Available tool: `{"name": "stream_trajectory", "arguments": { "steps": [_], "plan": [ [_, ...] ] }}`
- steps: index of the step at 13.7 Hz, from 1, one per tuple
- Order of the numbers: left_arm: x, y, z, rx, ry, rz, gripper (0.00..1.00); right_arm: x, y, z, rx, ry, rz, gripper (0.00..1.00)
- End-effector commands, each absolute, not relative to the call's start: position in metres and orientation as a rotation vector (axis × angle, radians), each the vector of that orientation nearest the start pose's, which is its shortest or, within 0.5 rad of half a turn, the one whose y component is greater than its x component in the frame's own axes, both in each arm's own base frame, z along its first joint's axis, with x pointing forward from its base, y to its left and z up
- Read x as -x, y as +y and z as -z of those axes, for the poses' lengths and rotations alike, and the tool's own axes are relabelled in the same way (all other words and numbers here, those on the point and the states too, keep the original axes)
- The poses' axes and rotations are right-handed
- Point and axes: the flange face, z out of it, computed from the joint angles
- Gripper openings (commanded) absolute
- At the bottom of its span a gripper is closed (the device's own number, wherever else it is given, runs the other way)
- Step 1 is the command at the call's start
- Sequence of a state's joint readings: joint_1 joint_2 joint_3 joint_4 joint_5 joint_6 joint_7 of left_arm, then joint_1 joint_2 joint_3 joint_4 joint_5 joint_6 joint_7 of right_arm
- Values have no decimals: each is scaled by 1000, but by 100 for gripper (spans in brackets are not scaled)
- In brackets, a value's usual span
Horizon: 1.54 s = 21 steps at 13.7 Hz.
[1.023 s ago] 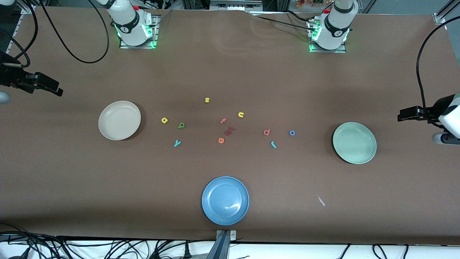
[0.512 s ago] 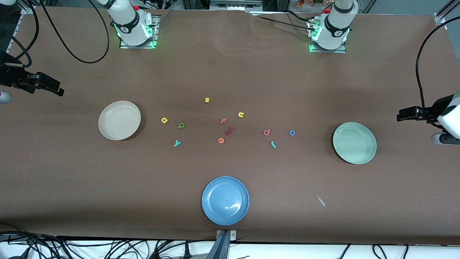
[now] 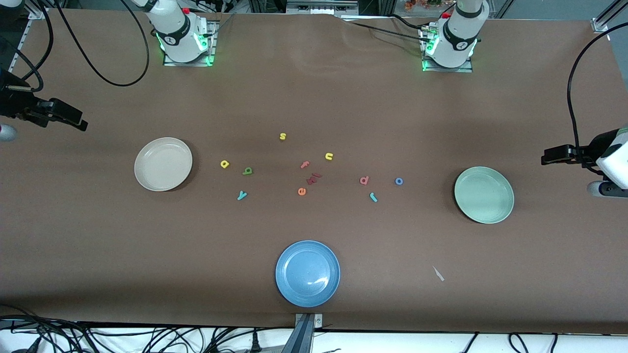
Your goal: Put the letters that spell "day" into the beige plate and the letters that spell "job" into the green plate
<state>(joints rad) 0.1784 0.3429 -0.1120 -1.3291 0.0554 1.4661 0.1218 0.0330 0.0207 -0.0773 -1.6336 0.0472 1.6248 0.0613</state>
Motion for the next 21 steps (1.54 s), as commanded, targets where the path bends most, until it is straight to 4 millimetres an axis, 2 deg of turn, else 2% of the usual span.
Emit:
{"name": "stream_trajectory", "arguments": {
  "steps": [1,14,17,21],
  "plan": [
    [-629,60,-528,3147,103,-339,100,-562,-21,-592,3082,171,-50,100],
    [-627,60,-527,3146,107,-363,99,-563,-22,-590,3078,176,-50,100],
    [-628,60,-526,3149,214,-362,98,-564,-19,-591,3077,181,-46,100],
    [-628,60,-525,3149,214,-365,99,-564,-20,-591,3075,186,-41,100]
  ]
}}
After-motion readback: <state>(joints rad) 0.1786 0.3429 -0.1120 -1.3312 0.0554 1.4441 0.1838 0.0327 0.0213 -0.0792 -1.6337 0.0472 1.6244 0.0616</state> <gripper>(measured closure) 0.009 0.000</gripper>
